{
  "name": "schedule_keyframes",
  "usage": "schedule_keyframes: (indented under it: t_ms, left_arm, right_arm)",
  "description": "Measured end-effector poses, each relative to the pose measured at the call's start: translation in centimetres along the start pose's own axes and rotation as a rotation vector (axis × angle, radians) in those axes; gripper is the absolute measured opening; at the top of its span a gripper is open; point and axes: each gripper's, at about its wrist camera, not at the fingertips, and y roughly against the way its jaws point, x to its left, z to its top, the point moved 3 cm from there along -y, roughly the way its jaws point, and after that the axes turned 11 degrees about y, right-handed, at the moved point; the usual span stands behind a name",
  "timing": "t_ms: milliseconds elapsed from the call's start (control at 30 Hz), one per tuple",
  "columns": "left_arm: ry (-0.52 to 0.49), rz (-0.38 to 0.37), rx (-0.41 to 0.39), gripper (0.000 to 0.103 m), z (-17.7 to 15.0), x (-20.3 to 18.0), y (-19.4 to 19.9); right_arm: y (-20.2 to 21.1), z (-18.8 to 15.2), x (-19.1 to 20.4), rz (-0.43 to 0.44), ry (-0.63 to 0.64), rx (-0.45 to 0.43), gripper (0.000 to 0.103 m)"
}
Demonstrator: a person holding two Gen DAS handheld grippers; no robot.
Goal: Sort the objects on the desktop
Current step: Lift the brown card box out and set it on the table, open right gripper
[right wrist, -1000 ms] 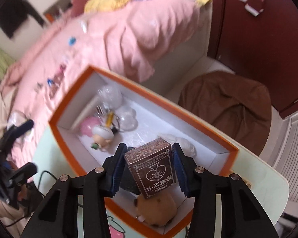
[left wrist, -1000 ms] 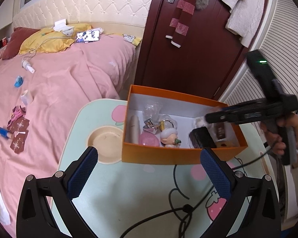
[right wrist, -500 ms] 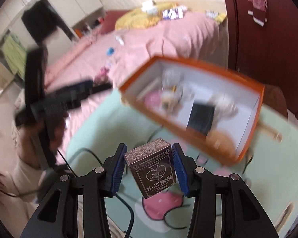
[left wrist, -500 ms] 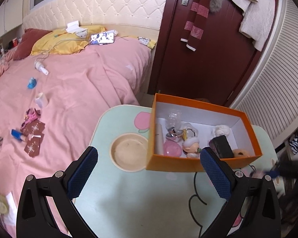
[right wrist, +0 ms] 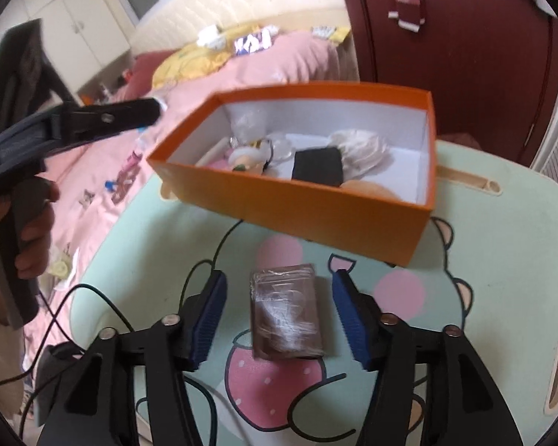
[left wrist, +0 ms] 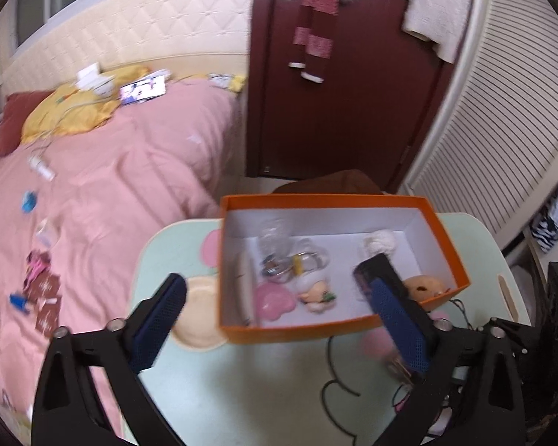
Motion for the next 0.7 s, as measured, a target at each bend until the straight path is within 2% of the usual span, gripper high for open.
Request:
schedule_keyframes:
  t_ms: [67,167,200,267,333,467,633,700]
  left_arm:
    - [-0.034,-0.019,0.035,0.08,0.3,-1.4,-1.1]
    - [-0.091,-0.086,0.129,0.065,0.5,-3.9,-3.4]
    - [-0.108,-0.115,0.166,0.063,0.7,-4.8,-4.2]
    - [-0.119,-0.142,0.232,0.063,1.1,-6.0,-5.8]
    - [-0.128,-0.134,0.277,0.063,1.7,-7.2,-7.4]
    - [-0.206,-0.1,0.31,0.063,2.3,-10.1,-10.3]
    - [-0.293,-0.06,0.426,0.063,1.1,-13.0,-14.2]
    - [-0.295,-0.046,0.465,0.063,0.6,-13.4,-15.6]
  right_arm:
    - [1.3,-0.5,-0.2,-0.001,-0.003,-0.047,0.065]
    - [2.6,-1.1,-0.9,0.027,-0.023,-0.072,0.065]
    - [2.5,-1.2,-1.1,0.037,-0.034,-0.072,0.065]
    - [2.4,-1.5,-1.5,0.057,-0.056,-0.072,0.065]
    - [2.3,-1.8,-1.8,0.078,-0.078,-0.073,0.065]
    - [2.9,-2.6,-2.2,0.095,-0.099,-0.082,0.065]
    - [3.0,-3.3,-2.7,0.125,-0.12,-0.087,0.065]
    - [3.1,-3.6,-2.8,0.134,-0.129,-0.09,0.065]
